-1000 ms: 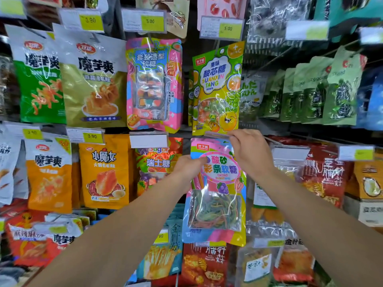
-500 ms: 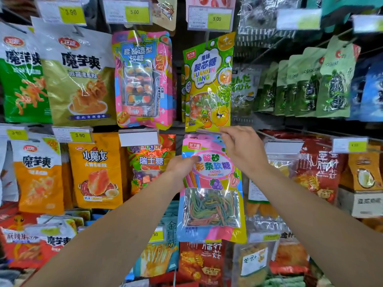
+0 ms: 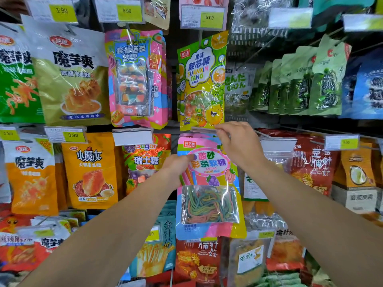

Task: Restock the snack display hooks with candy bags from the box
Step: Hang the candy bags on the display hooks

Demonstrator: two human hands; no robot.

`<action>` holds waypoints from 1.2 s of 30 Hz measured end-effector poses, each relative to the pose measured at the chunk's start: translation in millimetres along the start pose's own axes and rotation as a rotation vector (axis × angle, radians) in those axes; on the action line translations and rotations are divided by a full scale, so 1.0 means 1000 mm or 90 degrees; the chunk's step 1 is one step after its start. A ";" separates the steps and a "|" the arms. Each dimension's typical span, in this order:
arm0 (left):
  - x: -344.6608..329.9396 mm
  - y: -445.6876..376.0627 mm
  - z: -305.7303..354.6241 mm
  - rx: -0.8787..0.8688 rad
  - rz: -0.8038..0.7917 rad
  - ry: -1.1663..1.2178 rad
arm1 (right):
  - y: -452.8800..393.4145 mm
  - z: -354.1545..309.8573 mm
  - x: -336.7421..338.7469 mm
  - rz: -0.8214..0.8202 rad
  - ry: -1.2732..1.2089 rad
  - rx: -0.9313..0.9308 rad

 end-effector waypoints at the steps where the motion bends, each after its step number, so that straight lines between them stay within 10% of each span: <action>1: 0.001 -0.001 0.000 -0.005 0.001 0.006 | 0.000 0.001 0.000 0.003 -0.001 0.001; 36: -0.004 0.011 -0.018 -0.167 0.066 -0.035 | -0.004 0.013 -0.013 0.020 -0.065 -0.028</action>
Point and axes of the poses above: each hand's wrist, its own y-axis away from the middle knuckle, its own x-axis out of the back of the hand, z = x × y, the point moved 3 cm from there along -y, towards the middle knuckle, and after that the axes turned 12 degrees about y, right-handed, at the moved point
